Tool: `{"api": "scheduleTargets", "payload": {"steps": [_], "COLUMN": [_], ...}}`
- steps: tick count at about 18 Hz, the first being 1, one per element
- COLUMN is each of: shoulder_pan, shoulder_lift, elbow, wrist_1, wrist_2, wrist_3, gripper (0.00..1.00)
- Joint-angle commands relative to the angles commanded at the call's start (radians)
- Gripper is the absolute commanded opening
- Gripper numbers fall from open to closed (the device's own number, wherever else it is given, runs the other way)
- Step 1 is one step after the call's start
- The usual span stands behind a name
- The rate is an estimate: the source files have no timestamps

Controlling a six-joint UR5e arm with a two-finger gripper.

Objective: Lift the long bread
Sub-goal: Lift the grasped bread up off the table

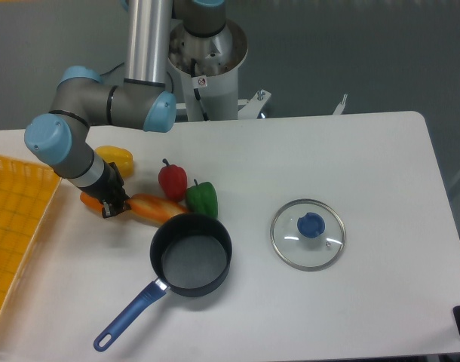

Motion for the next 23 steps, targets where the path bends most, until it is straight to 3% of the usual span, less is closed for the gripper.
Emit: {"api": "scheduleTargets", "payload": {"steps": [5, 13, 23], "shoulder_pan": [0.029, 0.043, 0.081], "shoulder_lift": [0.04, 0.061, 0.146], "elbow": [0.031, 0.052, 0.103], "wrist_1": [-0.068, -0.078, -0.229], "wrist_2": [-0.009, -0.012, -0.063], "wrist_3": [0.003, 0.002, 0.002], "gripper": [0.1, 0.1, 0.1]}}
